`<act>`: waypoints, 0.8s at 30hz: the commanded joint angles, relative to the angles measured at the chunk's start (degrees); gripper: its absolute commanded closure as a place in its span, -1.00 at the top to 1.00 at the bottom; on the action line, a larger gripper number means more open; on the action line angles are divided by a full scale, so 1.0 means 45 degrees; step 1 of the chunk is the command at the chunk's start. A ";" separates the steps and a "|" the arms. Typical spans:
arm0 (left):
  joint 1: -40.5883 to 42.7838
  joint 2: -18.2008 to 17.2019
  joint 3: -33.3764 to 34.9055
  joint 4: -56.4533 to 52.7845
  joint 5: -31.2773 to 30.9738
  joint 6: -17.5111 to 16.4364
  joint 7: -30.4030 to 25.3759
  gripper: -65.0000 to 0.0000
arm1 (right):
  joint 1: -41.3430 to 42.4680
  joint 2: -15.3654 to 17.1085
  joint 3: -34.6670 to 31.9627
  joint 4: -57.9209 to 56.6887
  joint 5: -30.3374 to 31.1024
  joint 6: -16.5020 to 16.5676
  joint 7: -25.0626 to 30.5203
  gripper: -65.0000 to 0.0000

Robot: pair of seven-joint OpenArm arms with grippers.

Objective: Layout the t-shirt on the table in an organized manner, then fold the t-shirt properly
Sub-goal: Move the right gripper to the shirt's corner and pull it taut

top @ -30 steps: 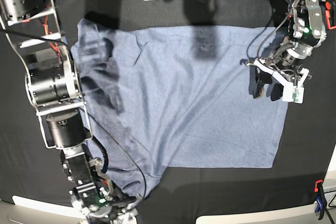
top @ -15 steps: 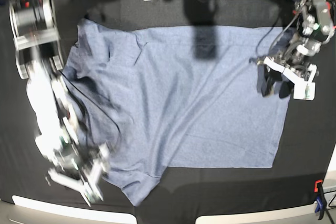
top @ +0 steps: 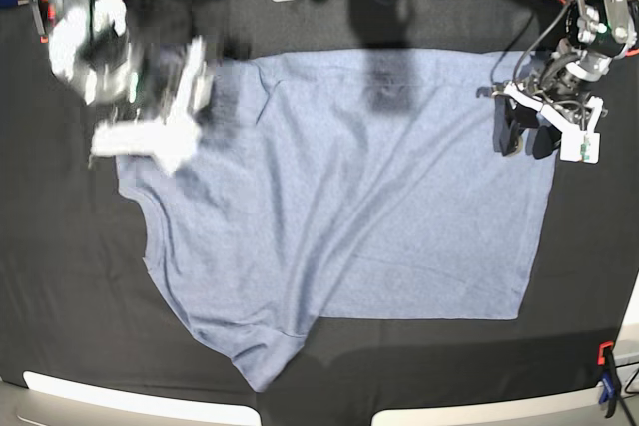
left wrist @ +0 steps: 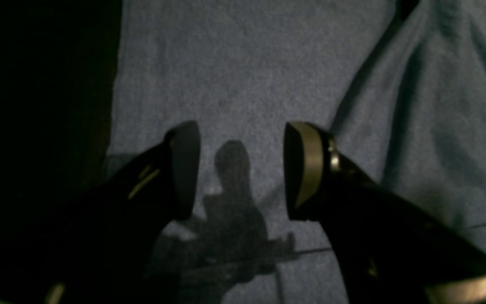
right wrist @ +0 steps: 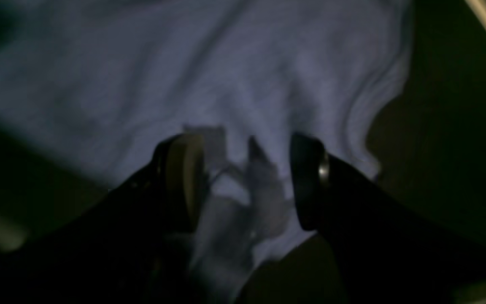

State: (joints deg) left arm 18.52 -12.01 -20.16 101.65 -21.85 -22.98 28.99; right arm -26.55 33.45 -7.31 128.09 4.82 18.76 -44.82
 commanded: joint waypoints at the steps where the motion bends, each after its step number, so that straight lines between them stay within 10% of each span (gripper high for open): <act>1: -0.0058 -0.0117 -0.0039 0.0248 -0.0165 -0.0049 -0.0306 -0.11 | -0.0515 0.0151 0.0063 0.0311 -0.0350 0.0121 0.0219 -0.07; 12: -0.0063 -0.0121 -0.0039 0.0248 -0.0170 -0.0053 -0.0350 -0.11 | -0.2715 0.1637 -0.0325 -0.0947 -0.3167 0.0083 0.0874 -0.20; 24: -0.0063 -0.0121 -0.0039 0.0248 -0.0165 -0.0049 -0.0355 -0.11 | -0.1457 0.1632 -0.2399 -0.2778 -0.4522 -0.0350 0.0952 -0.20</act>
State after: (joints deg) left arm 18.55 -12.08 -20.16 101.65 -21.87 -22.98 28.80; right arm -33.19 40.01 -18.59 114.87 -15.03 17.98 -40.95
